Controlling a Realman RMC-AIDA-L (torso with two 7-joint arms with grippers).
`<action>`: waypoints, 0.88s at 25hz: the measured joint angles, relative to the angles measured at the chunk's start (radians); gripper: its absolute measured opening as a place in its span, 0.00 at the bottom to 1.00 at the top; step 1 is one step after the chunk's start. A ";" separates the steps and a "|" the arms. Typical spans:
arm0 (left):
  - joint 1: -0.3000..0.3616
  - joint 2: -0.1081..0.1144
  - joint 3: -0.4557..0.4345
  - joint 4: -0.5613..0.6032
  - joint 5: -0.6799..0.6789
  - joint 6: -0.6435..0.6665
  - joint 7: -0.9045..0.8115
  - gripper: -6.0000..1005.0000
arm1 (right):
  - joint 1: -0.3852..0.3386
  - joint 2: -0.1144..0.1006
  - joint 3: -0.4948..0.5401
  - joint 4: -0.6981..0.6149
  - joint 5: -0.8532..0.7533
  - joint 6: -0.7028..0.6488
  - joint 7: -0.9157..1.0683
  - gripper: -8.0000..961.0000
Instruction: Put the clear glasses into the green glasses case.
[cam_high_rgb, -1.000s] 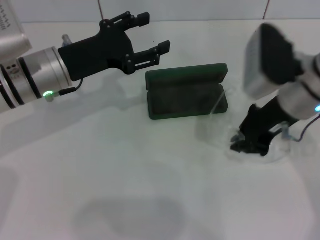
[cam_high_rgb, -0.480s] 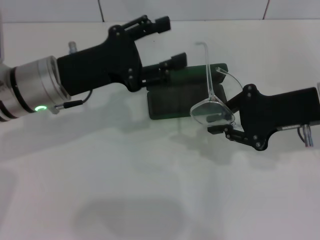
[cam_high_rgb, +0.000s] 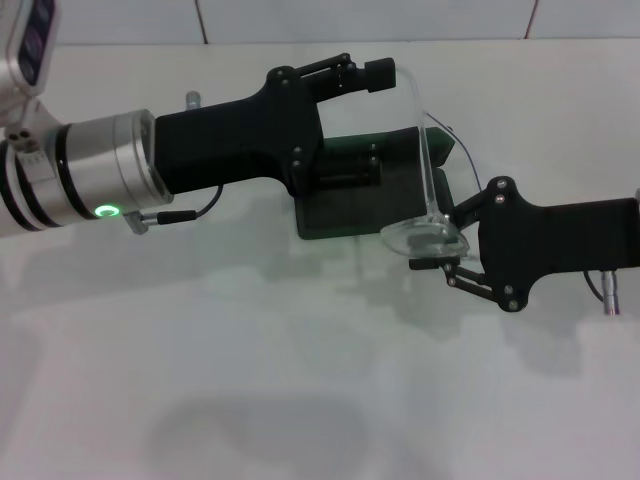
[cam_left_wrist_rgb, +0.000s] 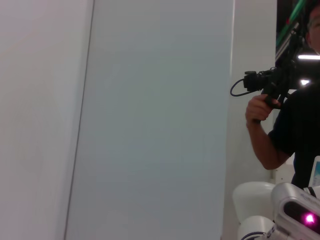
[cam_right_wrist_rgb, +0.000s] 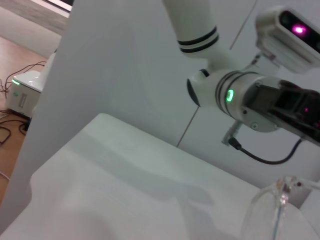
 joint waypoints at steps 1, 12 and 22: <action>0.000 0.000 0.000 0.000 0.000 0.000 0.000 0.79 | -0.001 0.000 -0.002 0.000 0.000 -0.001 -0.004 0.13; -0.052 -0.011 0.000 0.004 0.081 -0.091 -0.150 0.79 | -0.002 0.001 -0.005 0.000 0.002 -0.017 -0.033 0.12; -0.061 -0.012 0.000 0.006 0.114 -0.117 -0.227 0.79 | -0.014 0.003 0.002 0.034 0.036 -0.007 -0.167 0.13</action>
